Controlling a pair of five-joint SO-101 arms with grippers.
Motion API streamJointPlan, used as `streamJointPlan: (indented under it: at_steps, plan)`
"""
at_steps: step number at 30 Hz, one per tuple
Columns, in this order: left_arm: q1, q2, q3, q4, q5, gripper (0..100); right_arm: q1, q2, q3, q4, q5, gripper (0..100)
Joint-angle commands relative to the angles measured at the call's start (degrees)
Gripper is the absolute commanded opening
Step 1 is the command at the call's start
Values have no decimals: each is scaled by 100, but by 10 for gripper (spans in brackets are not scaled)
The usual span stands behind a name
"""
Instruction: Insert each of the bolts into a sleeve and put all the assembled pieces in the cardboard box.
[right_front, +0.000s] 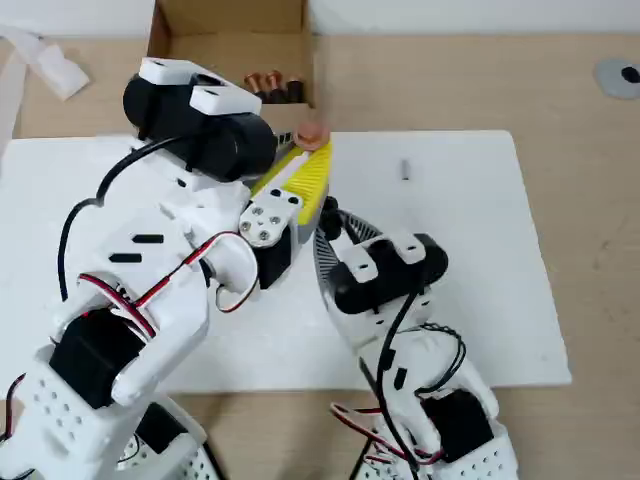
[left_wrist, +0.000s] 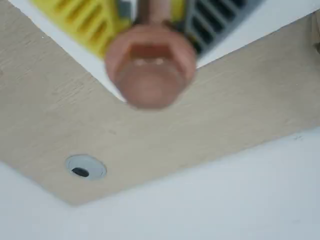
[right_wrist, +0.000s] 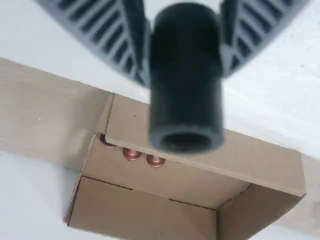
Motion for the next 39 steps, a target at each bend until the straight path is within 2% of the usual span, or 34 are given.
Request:
streamJointPlan:
  at_steps: [1,10,18,39]
  plan:
    - [35,-31,-9,-149,18,9,66,-664,-330,-158,-53,9]
    - [18,-31,642,-387,26,9,66,-664,-523,-123,-53,9]
    - [18,-31,738,-686,149,9,66,-664,-514,-123,-53,9]
    - [9,-40,1090,-677,149,9,66,-664,-532,-123,-62,9]
